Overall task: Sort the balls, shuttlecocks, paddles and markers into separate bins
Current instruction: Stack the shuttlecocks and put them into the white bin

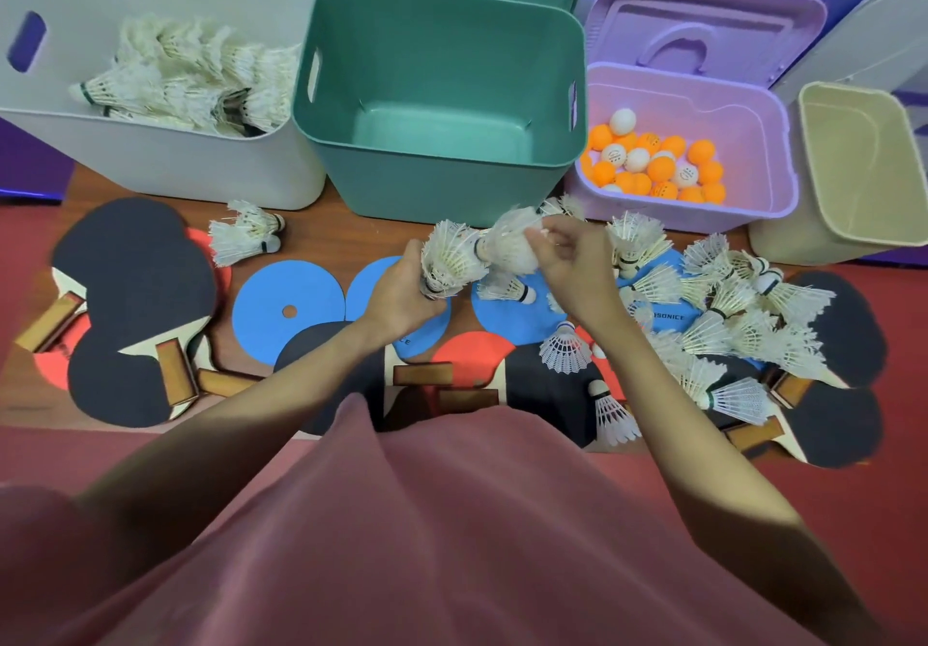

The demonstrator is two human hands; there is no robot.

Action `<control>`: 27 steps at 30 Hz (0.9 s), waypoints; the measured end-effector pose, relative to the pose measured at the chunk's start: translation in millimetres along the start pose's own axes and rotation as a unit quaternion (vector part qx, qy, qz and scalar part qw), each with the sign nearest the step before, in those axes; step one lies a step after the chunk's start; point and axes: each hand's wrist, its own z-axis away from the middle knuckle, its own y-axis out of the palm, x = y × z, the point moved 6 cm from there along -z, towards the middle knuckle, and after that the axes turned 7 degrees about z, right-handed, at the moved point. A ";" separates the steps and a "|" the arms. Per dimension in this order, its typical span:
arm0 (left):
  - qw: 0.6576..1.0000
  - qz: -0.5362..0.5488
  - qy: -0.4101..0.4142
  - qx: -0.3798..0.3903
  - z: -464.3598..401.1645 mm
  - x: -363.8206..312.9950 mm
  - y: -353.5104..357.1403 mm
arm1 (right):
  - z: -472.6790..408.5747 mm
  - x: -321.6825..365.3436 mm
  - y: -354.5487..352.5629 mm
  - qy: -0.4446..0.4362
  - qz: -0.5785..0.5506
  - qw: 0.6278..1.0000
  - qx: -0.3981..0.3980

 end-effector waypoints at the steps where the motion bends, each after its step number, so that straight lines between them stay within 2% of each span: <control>1: 1.000 -0.001 0.017 0.005 -0.1 -4.0 1.4 | 1.6 -2.4 7.8 0.006 0.019 1.000 0.017; 5: 0.997 0.004 0.080 0.018 0.5 -16.2 7.1 | 5.3 -6.3 31.1 -0.011 0.062 0.997 0.051; 9: 0.996 0.044 0.083 0.009 4.2 -14.8 5.7 | 3.0 -4.5 39.1 -0.004 -0.035 0.996 0.079; 12: 0.996 0.061 0.066 -0.017 9.3 -7.6 0.0 | -3.7 -19.5 40.5 0.064 -0.089 0.992 0.055; 14: 0.996 0.066 0.056 -0.033 11.3 -3.5 -5.2 | -8.2 -38.1 42.2 0.101 -0.032 0.993 0.046; 16: 0.996 0.069 0.043 -0.049 12.5 1.3 -10.5 | -8.8 -55.2 50.3 0.126 0.083 0.985 0.087; 18: 0.995 0.072 0.038 -0.055 13.2 4.2 -15.3 | -4.4 -65.0 61.2 0.160 0.149 0.968 0.125; 23: 0.996 0.065 0.035 -0.055 14.8 5.8 -20.3 | -0.5 -66.1 78.3 0.181 0.228 0.947 0.138; 27: 0.997 0.050 0.040 -0.053 13.1 4.4 -22.5 | 2.6 -69.4 74.1 0.185 0.243 0.940 0.153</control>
